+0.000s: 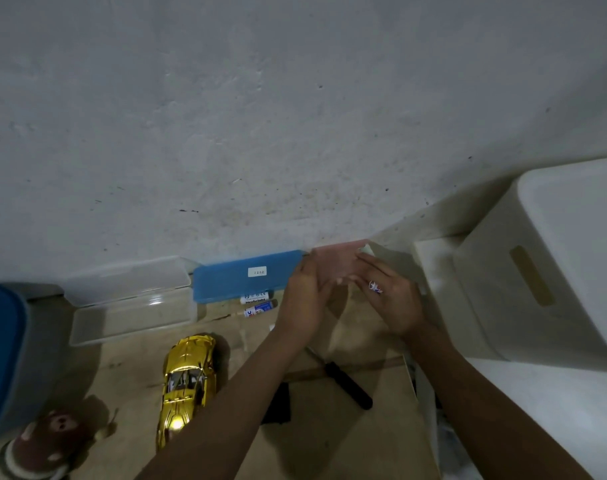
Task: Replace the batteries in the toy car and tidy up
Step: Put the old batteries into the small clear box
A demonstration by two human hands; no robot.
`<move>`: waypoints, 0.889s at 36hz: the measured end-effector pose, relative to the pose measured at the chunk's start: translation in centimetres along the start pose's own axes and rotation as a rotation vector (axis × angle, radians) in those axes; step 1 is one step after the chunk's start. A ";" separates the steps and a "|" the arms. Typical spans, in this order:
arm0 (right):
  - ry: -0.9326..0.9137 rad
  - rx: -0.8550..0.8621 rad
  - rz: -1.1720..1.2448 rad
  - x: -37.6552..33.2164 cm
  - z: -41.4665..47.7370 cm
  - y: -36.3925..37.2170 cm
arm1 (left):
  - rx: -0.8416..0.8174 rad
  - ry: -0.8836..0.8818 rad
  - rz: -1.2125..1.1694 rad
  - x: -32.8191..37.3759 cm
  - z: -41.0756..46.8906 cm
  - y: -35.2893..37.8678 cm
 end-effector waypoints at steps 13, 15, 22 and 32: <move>0.055 -0.050 0.009 0.5 0.2 0.1 | 0.133 -0.156 -0.209 -0.7 -1.6 1.4; 0.058 -0.046 0.017 0.3 0.3 0.0 | 0.139 -0.181 -0.228 -1.0 -1.6 1.4; 0.120 -0.125 0.046 0.5 0.1 0.4 | 0.224 -0.282 -0.376 -1.1 -2.0 1.0; 0.339 -0.099 0.202 0.2 3.0 -1.2 | 0.212 -0.302 -0.400 -1.1 -2.8 1.5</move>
Point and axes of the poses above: each hand's wrist, its own z-axis towards the middle knuckle, its own y-axis out of the palm, x = y × z, the point moved 8 cm from there along z, towards the middle knuckle, and after that the axes turned 9 degrees about x, right-handed, at the moved point
